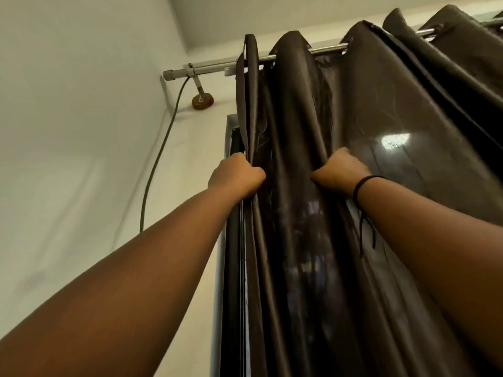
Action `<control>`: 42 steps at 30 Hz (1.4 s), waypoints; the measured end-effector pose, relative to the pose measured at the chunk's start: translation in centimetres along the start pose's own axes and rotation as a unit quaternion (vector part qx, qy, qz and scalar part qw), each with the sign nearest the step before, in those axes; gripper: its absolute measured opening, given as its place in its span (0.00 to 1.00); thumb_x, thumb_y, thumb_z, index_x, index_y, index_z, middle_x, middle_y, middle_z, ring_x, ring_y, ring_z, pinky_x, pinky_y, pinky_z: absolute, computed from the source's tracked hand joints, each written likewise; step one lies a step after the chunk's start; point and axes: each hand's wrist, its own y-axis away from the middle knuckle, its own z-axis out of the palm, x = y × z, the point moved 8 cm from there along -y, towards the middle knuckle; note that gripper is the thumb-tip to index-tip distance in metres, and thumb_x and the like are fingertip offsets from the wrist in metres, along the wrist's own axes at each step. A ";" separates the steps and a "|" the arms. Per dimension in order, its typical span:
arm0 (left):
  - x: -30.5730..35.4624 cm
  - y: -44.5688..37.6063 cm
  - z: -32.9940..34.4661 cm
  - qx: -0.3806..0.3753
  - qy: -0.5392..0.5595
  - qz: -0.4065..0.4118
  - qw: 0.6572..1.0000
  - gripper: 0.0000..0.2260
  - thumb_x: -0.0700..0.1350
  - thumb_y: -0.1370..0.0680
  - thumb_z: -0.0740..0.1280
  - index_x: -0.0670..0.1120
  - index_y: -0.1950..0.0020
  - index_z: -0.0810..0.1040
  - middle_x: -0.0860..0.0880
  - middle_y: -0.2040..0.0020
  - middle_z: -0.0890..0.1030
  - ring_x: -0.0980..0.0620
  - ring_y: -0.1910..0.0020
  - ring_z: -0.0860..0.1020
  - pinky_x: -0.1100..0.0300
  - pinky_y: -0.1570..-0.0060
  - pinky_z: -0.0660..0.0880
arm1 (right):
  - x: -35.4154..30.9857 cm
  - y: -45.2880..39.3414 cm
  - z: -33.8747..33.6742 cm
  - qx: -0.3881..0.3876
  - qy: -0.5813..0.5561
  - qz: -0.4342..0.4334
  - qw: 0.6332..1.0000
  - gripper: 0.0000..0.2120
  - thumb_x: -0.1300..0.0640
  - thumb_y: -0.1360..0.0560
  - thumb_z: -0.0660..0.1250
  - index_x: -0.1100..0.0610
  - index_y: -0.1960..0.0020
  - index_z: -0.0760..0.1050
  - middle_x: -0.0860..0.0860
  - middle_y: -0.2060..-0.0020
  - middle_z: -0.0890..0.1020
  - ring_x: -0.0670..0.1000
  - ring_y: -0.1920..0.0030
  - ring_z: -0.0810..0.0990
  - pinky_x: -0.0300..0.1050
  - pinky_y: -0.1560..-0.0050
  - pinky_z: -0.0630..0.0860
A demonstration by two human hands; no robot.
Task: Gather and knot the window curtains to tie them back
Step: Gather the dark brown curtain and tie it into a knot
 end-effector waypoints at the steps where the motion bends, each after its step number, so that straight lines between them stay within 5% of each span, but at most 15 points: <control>1: -0.1 0.3 -0.2 0.000 0.007 0.006 1.000 0.06 0.45 0.27 0.63 0.46 0.53 0.68 0.49 0.62 0.71 0.46 0.60 0.73 0.59 0.65 0.66 | -0.6 -0.1 0.2 0.013 -0.002 -0.016 1.000 0.24 0.53 0.27 0.67 0.64 0.37 0.66 0.60 0.46 0.75 0.60 0.50 0.76 0.49 0.53 0.74; 3: -0.5 1.0 -0.6 -0.002 0.014 0.020 1.000 0.05 0.45 0.26 0.62 0.44 0.57 0.70 0.47 0.61 0.74 0.47 0.63 0.73 0.60 0.71 0.62 | -2.4 0.4 0.3 0.060 0.018 -0.054 0.997 0.08 0.57 0.25 0.63 0.61 0.52 0.70 0.58 0.55 0.76 0.57 0.59 0.74 0.47 0.58 0.71; 5: -0.9 1.6 -1.0 -0.003 0.019 0.034 0.999 0.09 0.45 0.25 0.61 0.40 0.52 0.74 0.45 0.58 0.76 0.47 0.63 0.74 0.60 0.73 0.60 | -4.1 0.6 1.1 0.069 0.014 -0.074 0.995 0.06 0.57 0.24 0.62 0.60 0.56 0.69 0.58 0.56 0.75 0.57 0.60 0.73 0.48 0.59 0.70; 8: -2.2 2.0 -1.2 -0.017 0.042 0.021 0.999 0.11 0.45 0.25 0.61 0.37 0.50 0.72 0.45 0.65 0.71 0.46 0.60 0.75 0.60 0.74 0.58 | -7.4 0.9 2.8 0.066 0.017 -0.107 0.992 0.06 0.57 0.25 0.63 0.60 0.55 0.71 0.57 0.57 0.75 0.57 0.60 0.72 0.45 0.60 0.68; 11: -3.6 1.7 -1.4 -0.026 0.070 0.018 0.997 0.07 0.47 0.27 0.62 0.44 0.55 0.75 0.47 0.64 0.74 0.47 0.66 0.75 0.60 0.71 0.64 | -12.4 1.8 4.5 0.059 0.024 -0.167 0.984 0.04 0.60 0.26 0.62 0.60 0.57 0.72 0.56 0.59 0.75 0.56 0.59 0.74 0.43 0.59 0.67; 15: -6.1 1.0 -2.9 0.005 0.099 -0.008 0.995 0.12 0.48 0.28 0.62 0.43 0.48 0.75 0.43 0.54 0.80 0.42 0.58 0.77 0.57 0.63 0.70 | -19.2 3.8 7.0 0.031 0.037 -0.251 0.967 0.11 0.60 0.24 0.59 0.63 0.48 0.77 0.59 0.50 0.80 0.59 0.46 0.78 0.43 0.56 0.67; 21: -8.2 0.5 -4.5 0.044 0.194 -0.023 0.980 0.23 0.45 0.26 0.62 0.48 0.32 0.64 0.46 0.55 0.77 0.46 0.59 0.78 0.53 0.60 0.75 | -20.3 5.0 7.7 -0.001 0.069 -0.264 0.962 0.13 0.59 0.24 0.60 0.63 0.43 0.76 0.60 0.47 0.80 0.59 0.46 0.79 0.45 0.56 0.70; 24: -6.5 0.3 -4.3 0.059 0.248 0.011 0.967 0.26 0.44 0.23 0.59 0.56 0.28 0.55 0.46 0.58 0.76 0.49 0.65 0.76 0.56 0.66 0.72 | -18.4 5.3 7.5 -0.069 0.017 -0.249 0.966 0.14 0.60 0.23 0.60 0.65 0.41 0.75 0.59 0.50 0.80 0.52 0.60 0.79 0.40 0.66 0.74; 28: -4.6 -0.2 -3.2 0.057 0.299 -0.022 0.952 0.26 0.59 0.23 0.60 0.52 0.28 0.56 0.42 0.35 0.73 0.42 0.41 0.75 0.52 0.45 0.72 | -14.1 7.0 7.2 -0.322 -0.048 -0.167 0.931 0.11 0.57 0.22 0.61 0.54 0.43 0.77 0.52 0.48 0.82 0.51 0.56 0.81 0.45 0.55 0.77; 30: -3.9 -0.4 -2.4 0.047 0.262 -0.044 0.963 0.34 0.59 0.26 0.67 0.48 0.28 0.55 0.41 0.33 0.71 0.41 0.39 0.74 0.54 0.47 0.70 | -11.4 6.4 5.6 -0.369 -0.067 -0.128 0.918 0.08 0.55 0.24 0.65 0.52 0.46 0.78 0.50 0.51 0.82 0.50 0.56 0.81 0.46 0.54 0.76; 31: -3.5 -0.4 -2.1 0.042 0.233 -0.048 0.970 0.35 0.56 0.28 0.70 0.47 0.29 0.55 0.41 0.34 0.72 0.41 0.40 0.74 0.54 0.48 0.70 | -10.3 4.9 4.1 -0.309 -0.073 -0.120 0.941 0.10 0.54 0.26 0.67 0.54 0.46 0.79 0.50 0.51 0.82 0.51 0.56 0.81 0.45 0.55 0.75; 33: -2.6 -0.5 -1.3 0.029 0.196 -0.051 0.979 0.34 0.50 0.29 0.72 0.44 0.31 0.57 0.41 0.36 0.72 0.41 0.41 0.75 0.53 0.48 0.72 | -7.9 1.3 -1.2 -0.035 0.032 -0.115 0.992 0.18 0.50 0.30 0.68 0.55 0.42 0.77 0.54 0.43 0.79 0.57 0.46 0.77 0.47 0.50 0.73; 35: -1.1 -0.5 -0.3 0.019 0.184 -0.038 0.982 0.34 0.48 0.29 0.71 0.42 0.30 0.57 0.42 0.35 0.72 0.41 0.41 0.74 0.52 0.46 0.72 | -4.7 0.6 -5.7 0.186 0.200 -0.046 0.961 0.30 0.48 0.32 0.68 0.52 0.33 0.66 0.57 0.32 0.66 0.62 0.34 0.65 0.60 0.39 0.66; 38: 1.3 -0.1 0.9 0.008 0.188 -0.006 0.982 0.36 0.50 0.28 0.71 0.44 0.27 0.54 0.43 0.33 0.70 0.42 0.39 0.73 0.52 0.46 0.70 | 0.5 0.1 -7.5 0.204 0.144 0.055 0.967 0.40 0.53 0.32 0.71 0.54 0.27 0.53 0.61 0.30 0.59 0.66 0.33 0.64 0.63 0.40 0.68; 42: 2.3 0.3 1.8 -0.002 0.184 0.003 0.983 0.39 0.53 0.30 0.73 0.45 0.27 0.53 0.43 0.33 0.70 0.42 0.39 0.73 0.51 0.43 0.71 | 1.4 -1.2 -6.8 0.143 0.061 -0.006 0.988 0.12 0.59 0.27 0.65 0.61 0.45 0.72 0.60 0.46 0.78 0.60 0.49 0.77 0.50 0.51 0.75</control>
